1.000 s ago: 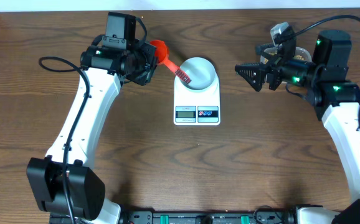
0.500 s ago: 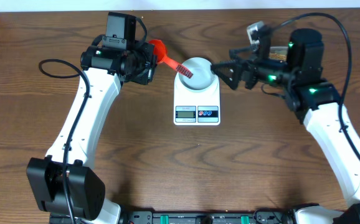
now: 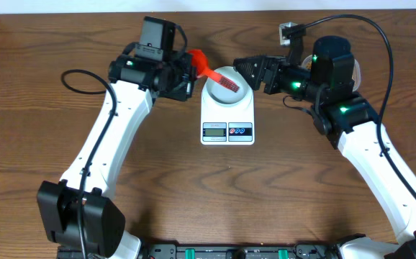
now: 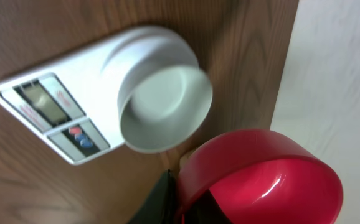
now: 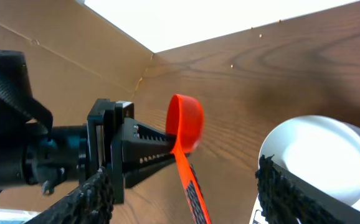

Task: Scoop item into bowl and weigh 50g on scale
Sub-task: 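Reach the right gripper over the scale and grasp the scoop handle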

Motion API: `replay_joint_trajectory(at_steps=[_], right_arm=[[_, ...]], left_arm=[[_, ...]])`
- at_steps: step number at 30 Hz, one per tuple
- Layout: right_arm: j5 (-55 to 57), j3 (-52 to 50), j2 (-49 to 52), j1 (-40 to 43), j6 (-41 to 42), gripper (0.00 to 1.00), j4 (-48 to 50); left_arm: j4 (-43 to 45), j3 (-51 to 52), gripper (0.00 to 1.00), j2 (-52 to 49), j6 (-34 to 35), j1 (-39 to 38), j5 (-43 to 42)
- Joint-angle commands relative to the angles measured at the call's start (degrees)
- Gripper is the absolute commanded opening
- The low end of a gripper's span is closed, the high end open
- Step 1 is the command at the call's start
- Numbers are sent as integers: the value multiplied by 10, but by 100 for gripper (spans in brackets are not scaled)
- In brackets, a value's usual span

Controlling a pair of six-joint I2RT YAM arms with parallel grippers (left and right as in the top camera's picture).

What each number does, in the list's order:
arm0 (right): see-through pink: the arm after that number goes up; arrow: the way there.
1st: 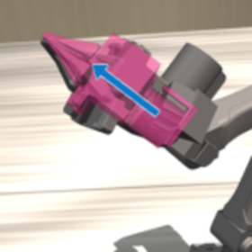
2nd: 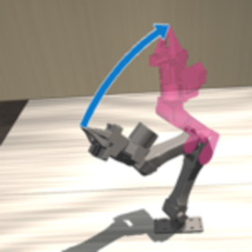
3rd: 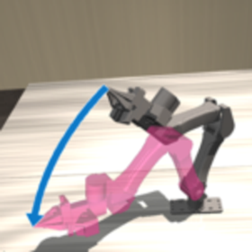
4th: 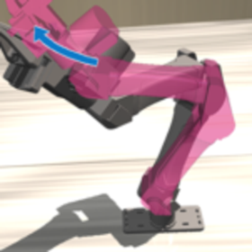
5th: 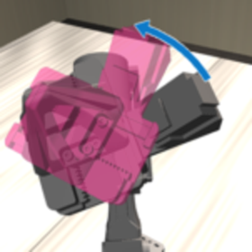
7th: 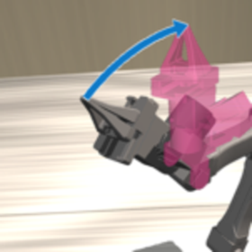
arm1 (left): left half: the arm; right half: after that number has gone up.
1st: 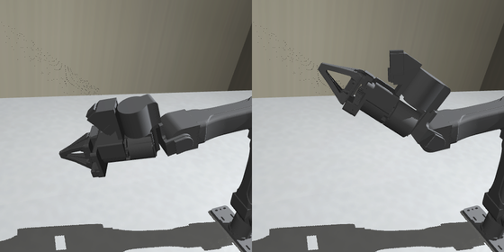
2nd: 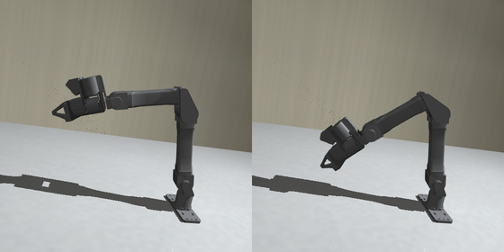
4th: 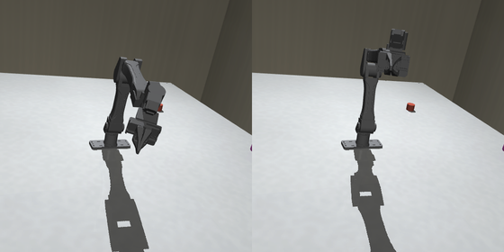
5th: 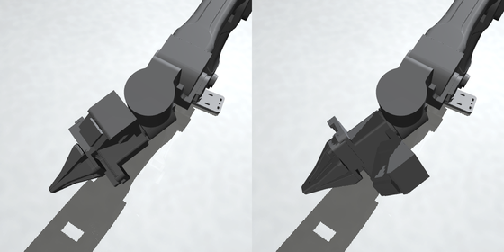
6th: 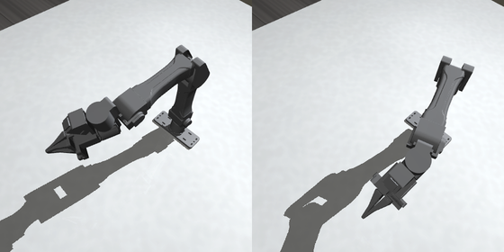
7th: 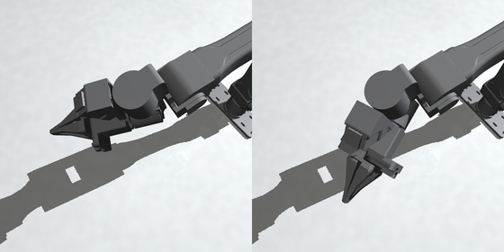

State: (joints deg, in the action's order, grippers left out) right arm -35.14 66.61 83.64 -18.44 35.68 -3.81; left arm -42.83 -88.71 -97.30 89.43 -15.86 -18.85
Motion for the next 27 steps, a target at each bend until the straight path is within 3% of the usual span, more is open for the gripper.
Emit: replay_joint_trajectory(at_steps=[1,8,22,27], right_arm=[[12,11,3,-10,12,70,-10],[-14,11,26,-13,23,66,-21],[-13,11,36,-45,46,37,-17],[-10,11,36,-45,52,33,-17]], left_arm=[[1,-8,7,2,31,-14,-22],[5,-8,7,2,44,-16,-79],[5,-8,7,2,69,-16,-80],[5,-8,7,2,69,-16,-80]])
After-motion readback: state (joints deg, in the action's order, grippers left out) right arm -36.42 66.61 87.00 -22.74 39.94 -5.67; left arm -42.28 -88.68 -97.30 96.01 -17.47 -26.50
